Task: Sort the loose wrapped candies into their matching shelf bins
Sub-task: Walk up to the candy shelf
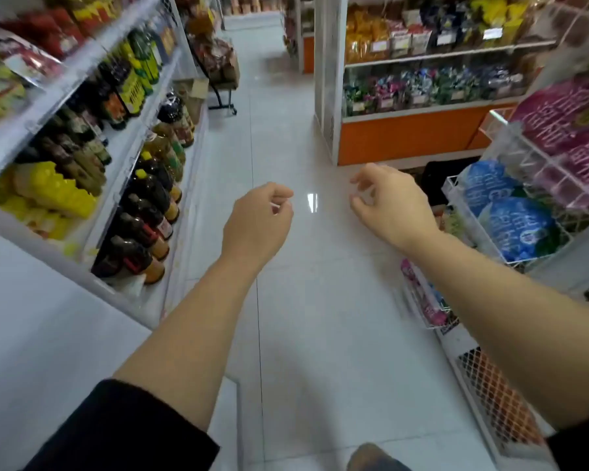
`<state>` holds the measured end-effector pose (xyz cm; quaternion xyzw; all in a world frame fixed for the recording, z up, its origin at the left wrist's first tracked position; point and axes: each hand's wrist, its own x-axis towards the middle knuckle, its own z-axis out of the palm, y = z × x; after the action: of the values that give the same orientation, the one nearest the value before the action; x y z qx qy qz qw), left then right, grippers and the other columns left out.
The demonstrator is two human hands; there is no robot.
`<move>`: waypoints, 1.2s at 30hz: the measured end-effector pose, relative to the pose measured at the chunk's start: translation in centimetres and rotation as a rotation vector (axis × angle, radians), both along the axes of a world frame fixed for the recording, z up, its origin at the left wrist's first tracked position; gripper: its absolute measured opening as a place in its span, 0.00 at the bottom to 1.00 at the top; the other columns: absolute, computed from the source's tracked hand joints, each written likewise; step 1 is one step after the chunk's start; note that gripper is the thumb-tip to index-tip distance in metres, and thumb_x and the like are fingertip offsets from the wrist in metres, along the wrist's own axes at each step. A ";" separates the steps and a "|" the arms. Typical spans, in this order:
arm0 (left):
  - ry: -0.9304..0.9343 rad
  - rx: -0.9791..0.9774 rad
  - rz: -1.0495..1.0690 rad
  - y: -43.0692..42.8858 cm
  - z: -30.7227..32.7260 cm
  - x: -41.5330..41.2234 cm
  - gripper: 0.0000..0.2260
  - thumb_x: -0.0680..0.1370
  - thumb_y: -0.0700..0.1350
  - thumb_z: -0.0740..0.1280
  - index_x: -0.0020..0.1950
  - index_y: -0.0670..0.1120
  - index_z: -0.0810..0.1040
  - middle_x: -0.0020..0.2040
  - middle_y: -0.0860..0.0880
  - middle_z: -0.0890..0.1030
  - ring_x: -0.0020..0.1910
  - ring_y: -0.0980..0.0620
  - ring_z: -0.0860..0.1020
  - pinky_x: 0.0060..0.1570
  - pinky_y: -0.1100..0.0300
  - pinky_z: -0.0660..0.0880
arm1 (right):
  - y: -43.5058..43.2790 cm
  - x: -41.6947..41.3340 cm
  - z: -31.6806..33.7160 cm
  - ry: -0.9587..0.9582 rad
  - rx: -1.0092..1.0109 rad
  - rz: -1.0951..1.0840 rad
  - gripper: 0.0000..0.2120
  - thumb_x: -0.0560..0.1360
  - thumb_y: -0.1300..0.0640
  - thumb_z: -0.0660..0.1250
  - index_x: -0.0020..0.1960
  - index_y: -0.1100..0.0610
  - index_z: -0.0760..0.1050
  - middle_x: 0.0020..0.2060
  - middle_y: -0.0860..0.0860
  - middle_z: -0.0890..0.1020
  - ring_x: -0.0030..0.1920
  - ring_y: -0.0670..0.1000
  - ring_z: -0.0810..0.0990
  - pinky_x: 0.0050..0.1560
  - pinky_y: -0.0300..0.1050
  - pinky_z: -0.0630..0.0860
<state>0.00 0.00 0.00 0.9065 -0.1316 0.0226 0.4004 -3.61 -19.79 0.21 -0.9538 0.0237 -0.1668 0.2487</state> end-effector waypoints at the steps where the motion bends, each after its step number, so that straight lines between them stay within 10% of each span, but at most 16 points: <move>1: 0.043 0.001 0.002 -0.3 -0.5 0.6 0.09 0.78 0.46 0.61 0.55 0.53 0.78 0.46 0.60 0.77 0.47 0.59 0.76 0.50 0.58 0.75 | 0.0 0.5 -0.7 0.032 -0.001 -0.008 0.12 0.75 0.55 0.64 0.59 0.54 0.75 0.50 0.48 0.78 0.46 0.46 0.71 0.43 0.41 0.66; 36: 0.316 0.005 -0.076 -9.5 -6.6 51.2 0.08 0.78 0.46 0.62 0.54 0.54 0.78 0.47 0.61 0.77 0.47 0.60 0.77 0.54 0.54 0.76 | -9.4 48.5 -7.6 0.348 0.070 -0.141 0.12 0.76 0.53 0.64 0.59 0.53 0.76 0.49 0.47 0.80 0.47 0.49 0.79 0.48 0.49 0.78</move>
<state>51.24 -9.52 -6.64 0.8942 -0.1012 -0.1356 0.4144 44.89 -29.17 -7.40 -0.9550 0.1390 -0.0155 0.2617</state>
